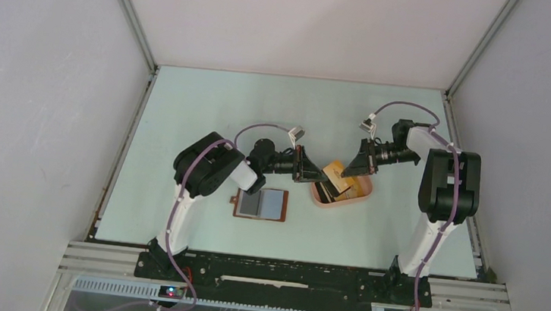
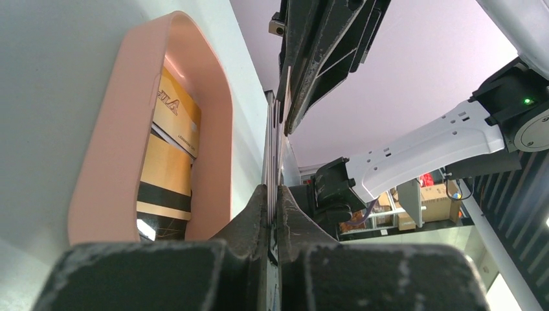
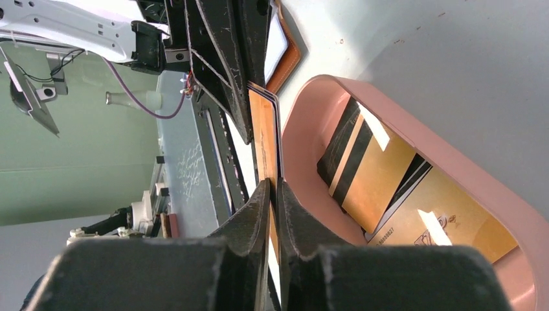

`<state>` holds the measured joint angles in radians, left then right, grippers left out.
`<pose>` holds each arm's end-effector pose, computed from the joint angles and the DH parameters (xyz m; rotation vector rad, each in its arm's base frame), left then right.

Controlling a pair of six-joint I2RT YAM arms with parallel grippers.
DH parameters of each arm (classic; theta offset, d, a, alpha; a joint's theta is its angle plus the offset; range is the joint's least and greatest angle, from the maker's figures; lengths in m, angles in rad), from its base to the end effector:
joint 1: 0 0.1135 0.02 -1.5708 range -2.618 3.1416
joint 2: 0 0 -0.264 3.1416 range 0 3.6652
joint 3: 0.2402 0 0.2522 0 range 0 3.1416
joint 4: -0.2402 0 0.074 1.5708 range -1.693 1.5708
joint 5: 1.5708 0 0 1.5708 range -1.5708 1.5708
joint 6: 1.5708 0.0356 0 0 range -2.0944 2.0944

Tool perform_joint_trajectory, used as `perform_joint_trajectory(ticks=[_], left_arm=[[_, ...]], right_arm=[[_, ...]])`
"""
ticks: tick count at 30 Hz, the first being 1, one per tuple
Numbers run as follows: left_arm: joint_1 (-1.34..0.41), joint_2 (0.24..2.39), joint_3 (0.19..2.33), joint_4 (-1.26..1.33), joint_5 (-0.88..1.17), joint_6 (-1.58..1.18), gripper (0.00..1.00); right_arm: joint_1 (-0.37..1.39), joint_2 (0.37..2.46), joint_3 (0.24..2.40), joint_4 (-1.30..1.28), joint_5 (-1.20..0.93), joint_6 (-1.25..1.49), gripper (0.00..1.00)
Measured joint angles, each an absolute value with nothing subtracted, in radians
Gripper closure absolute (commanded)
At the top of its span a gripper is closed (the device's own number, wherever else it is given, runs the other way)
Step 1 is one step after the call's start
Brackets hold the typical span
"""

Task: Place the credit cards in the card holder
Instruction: Pick up the credit card from the storage box.

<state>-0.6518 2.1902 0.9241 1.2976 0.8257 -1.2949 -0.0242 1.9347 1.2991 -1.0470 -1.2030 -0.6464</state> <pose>0.3038 -0.2647 0.1159 0.2079 2.0112 -2.0260 0.3377 0.0251 0.1768 -0.6402 2.2890 1.5831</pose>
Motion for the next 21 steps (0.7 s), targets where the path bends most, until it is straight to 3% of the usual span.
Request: perform_joint_trajectory(ticks=[21], left_arm=[[-0.645, 2.193, 0.945, 1.194, 0.818, -1.24, 0.91]], right_arm=[[-0.057, 1.95, 1.299, -1.037, -1.201, -0.642, 0.9]])
